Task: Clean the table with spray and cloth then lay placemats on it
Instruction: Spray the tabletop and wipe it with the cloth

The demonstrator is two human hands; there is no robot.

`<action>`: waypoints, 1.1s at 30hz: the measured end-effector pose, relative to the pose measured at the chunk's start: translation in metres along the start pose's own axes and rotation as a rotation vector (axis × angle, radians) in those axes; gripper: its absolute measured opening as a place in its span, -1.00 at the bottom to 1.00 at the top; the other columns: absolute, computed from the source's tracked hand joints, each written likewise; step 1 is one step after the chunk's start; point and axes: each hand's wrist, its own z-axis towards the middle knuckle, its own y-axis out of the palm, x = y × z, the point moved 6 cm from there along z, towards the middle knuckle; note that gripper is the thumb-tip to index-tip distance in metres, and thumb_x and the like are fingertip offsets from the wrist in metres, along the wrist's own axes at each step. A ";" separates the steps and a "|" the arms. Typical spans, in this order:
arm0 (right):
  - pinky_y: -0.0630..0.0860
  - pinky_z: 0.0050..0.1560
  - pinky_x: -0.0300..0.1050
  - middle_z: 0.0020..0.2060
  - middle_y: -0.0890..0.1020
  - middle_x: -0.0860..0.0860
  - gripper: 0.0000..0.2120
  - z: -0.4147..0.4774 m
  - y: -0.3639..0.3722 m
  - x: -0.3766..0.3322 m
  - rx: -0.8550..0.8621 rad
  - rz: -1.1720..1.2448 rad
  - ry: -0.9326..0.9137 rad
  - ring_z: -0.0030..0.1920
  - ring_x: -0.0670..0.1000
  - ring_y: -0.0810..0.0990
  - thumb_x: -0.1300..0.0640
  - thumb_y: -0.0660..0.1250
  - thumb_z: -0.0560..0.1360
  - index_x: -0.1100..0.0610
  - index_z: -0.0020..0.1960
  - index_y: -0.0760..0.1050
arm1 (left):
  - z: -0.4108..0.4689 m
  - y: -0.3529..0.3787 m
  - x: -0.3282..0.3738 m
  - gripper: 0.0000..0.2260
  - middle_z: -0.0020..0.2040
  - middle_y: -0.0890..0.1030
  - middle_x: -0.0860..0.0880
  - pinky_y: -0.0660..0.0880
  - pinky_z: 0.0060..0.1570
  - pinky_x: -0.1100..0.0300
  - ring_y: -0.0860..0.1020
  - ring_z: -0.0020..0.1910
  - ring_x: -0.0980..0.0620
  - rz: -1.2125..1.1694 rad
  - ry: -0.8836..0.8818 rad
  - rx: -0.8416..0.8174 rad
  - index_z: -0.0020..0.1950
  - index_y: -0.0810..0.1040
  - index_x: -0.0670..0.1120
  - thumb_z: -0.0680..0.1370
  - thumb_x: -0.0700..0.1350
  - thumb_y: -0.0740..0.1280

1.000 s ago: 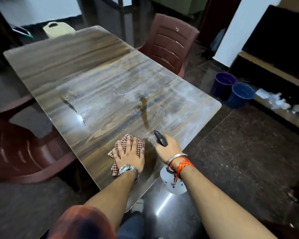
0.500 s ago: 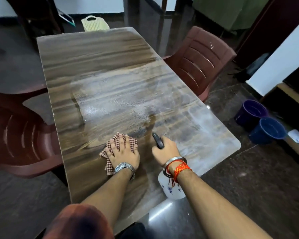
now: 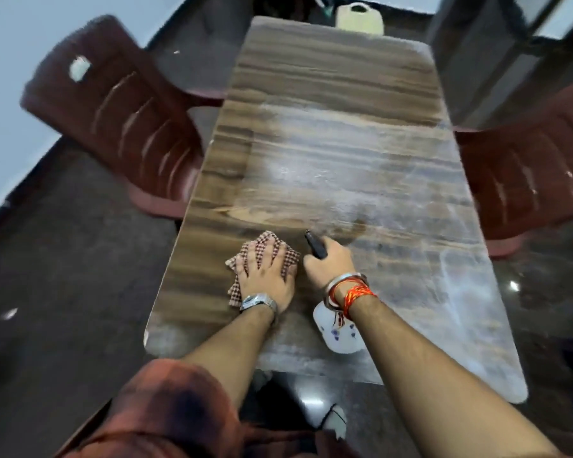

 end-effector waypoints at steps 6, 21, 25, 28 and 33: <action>0.51 -0.19 0.00 -0.19 0.61 0.18 -0.82 -0.039 0.032 0.008 -0.239 -0.069 -0.152 -0.18 0.23 0.56 0.16 0.28 0.38 0.24 -0.08 0.49 | -0.070 -0.008 -0.101 -0.47 0.59 -0.02 0.13 -0.24 0.46 -0.21 -0.15 0.56 -0.12 -0.075 -0.528 0.101 0.56 0.03 0.22 0.59 0.26 -0.05; 0.32 -0.36 -0.13 -0.35 0.49 0.06 -0.97 -0.096 -0.025 0.088 -0.176 -0.065 -0.152 -0.34 0.09 0.42 0.21 0.25 0.38 0.14 -0.23 0.39 | -0.113 -0.003 -0.113 -0.43 0.60 -0.05 0.05 -0.19 0.48 -0.19 -0.10 0.56 -0.16 -0.024 -0.589 0.117 0.58 0.02 0.15 0.58 0.26 -0.07; 0.45 -0.35 -0.04 -0.37 0.48 0.10 -0.92 -0.099 -0.037 0.109 -0.102 -0.031 -0.109 -0.35 0.14 0.43 0.21 0.23 0.36 0.22 -0.18 0.42 | -0.124 0.020 -0.025 -0.40 0.60 -0.13 0.00 -0.16 0.47 -0.22 -0.12 0.56 -0.17 0.059 -0.383 0.055 0.58 -0.13 0.12 0.57 0.28 -0.16; 0.59 -0.28 0.14 -0.37 0.52 0.14 -0.92 -0.098 -0.054 0.121 -0.047 0.025 -0.096 -0.33 0.23 0.53 0.18 0.24 0.35 0.20 -0.20 0.44 | -0.140 0.046 0.060 -0.41 0.60 -0.11 0.01 -0.19 0.47 -0.23 -0.14 0.56 -0.16 0.044 -0.182 0.046 0.58 -0.09 0.12 0.57 0.26 -0.11; 0.60 -0.23 0.10 -0.35 0.55 0.09 -0.92 -0.084 -0.099 0.140 0.040 0.043 -0.101 -0.26 0.25 0.60 0.14 0.27 0.39 0.10 -0.27 0.43 | -0.153 0.074 0.151 -0.46 0.60 -0.05 0.00 -0.25 0.45 -0.23 -0.16 0.55 -0.18 0.015 -0.050 0.004 0.58 0.00 0.10 0.61 0.19 -0.08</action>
